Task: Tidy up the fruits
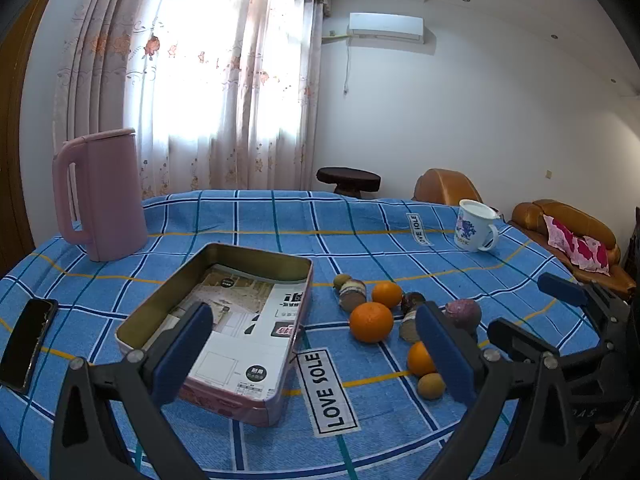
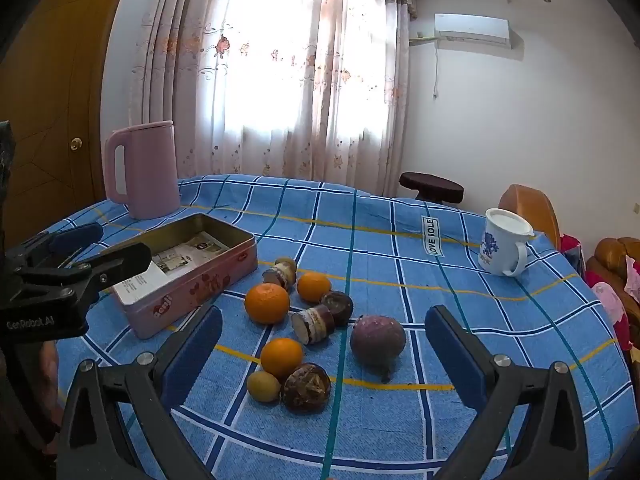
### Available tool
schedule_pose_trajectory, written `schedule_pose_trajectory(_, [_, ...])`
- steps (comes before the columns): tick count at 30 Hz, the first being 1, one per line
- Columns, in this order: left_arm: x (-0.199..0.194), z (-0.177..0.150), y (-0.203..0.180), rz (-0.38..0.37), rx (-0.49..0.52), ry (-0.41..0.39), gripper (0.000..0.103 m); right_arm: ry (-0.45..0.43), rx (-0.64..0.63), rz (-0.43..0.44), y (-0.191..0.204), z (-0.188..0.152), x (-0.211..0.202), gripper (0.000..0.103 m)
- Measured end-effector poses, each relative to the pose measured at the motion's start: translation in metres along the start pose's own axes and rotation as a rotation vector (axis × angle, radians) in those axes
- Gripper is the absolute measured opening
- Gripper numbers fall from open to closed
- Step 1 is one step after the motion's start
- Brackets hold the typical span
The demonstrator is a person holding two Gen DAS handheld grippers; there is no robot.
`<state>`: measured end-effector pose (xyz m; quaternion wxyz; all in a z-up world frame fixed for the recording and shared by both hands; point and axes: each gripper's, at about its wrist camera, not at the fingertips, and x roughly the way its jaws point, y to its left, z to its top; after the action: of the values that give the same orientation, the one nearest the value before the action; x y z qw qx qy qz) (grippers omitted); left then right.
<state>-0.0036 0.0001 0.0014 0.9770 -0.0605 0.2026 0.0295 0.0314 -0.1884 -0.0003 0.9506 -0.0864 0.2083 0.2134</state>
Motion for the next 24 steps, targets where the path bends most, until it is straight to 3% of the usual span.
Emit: schedule_pose_trajectory(24, [0.0008,-0.0007,-0.0017,0.005,0.004,0.006,0.103,0.003,0.007,0.006,0.0012,-0.0046,0.0011,0.102])
